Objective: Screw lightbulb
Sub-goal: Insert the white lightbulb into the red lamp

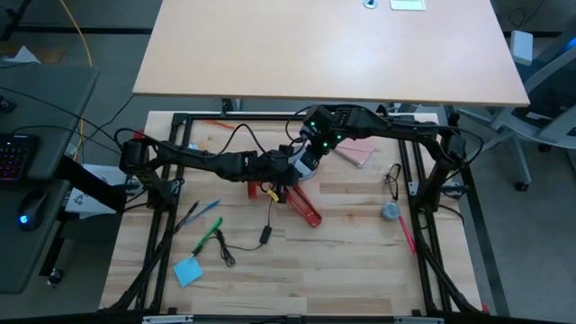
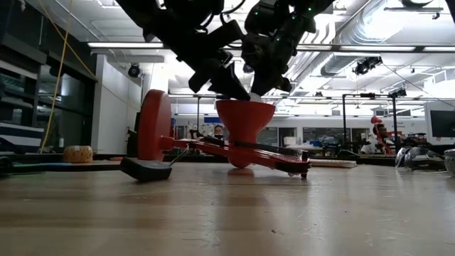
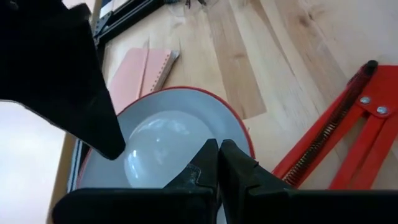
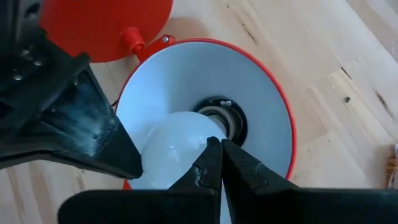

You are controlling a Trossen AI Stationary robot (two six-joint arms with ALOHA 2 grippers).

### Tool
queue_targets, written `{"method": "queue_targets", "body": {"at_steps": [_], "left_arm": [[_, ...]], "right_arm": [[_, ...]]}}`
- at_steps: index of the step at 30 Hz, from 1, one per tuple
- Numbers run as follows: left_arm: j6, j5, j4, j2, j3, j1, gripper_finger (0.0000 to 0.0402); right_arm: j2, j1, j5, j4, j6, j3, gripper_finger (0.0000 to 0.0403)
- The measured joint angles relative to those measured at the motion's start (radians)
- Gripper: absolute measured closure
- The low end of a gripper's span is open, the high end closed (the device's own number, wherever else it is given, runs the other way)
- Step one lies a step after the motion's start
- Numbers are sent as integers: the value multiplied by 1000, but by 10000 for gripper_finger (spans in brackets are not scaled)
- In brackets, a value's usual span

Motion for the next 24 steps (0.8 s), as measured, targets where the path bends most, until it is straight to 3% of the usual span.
{"method": "queue_targets", "body": {"at_steps": [24], "left_arm": [[27, -169, -5, 1, 0, 64, 401]], "right_arm": [[-1, 25, 63, -23, 153, 1, 403]]}}
